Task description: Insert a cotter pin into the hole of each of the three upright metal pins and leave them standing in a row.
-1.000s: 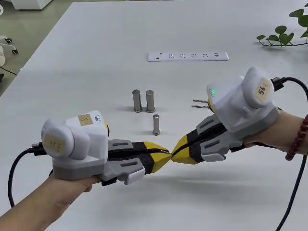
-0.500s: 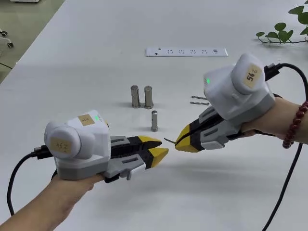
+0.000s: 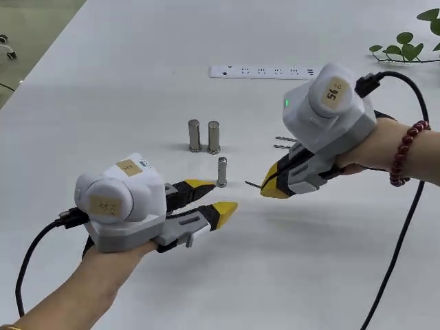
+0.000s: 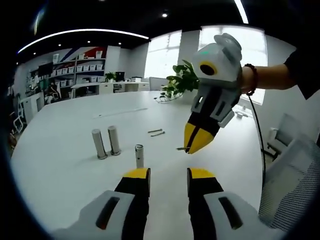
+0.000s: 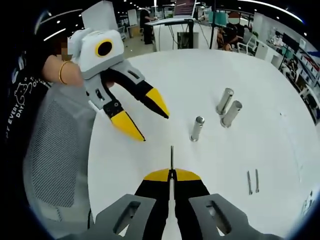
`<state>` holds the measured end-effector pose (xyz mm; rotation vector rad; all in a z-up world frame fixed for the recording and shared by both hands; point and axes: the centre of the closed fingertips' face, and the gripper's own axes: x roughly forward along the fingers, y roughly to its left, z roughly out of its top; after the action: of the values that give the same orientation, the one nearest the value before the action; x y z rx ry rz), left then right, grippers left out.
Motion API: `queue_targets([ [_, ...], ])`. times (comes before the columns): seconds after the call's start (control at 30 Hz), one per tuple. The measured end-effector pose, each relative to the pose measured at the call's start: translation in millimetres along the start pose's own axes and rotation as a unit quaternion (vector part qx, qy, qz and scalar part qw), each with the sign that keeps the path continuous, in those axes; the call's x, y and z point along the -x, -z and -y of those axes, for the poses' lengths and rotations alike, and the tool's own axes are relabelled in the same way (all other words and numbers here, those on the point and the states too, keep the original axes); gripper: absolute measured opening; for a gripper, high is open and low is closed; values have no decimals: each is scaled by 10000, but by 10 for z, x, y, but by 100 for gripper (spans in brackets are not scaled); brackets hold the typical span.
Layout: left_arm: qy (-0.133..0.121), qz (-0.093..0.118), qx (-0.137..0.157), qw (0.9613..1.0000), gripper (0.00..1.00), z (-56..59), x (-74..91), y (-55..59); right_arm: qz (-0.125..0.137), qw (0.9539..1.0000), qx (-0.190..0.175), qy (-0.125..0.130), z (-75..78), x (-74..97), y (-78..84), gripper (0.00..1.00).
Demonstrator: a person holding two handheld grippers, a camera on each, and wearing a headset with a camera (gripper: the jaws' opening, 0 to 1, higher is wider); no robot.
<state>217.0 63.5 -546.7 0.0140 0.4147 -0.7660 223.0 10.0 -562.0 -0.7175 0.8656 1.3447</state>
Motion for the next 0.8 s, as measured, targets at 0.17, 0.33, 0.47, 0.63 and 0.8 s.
queue_targets([
  [0.17,-409,-36,17,9992,27,-180,-82,21,-151,9999,25,29,141,-47,35,0],
  [0.33,-670,-65,61,9977,27,-315,-171,41,-267,9996,45,34,230,-74,14,0],
  [0.47,-863,-228,68,9960,26,-377,-225,84,-347,9993,101,25,285,-78,-12,0],
  [0.63,-919,-337,109,9951,24,-392,-305,138,-415,9990,159,13,314,-100,-74,0],
  [0.8,-989,-387,153,9942,22,-424,-371,170,-537,9982,255,9,362,-130,-95,0],
])
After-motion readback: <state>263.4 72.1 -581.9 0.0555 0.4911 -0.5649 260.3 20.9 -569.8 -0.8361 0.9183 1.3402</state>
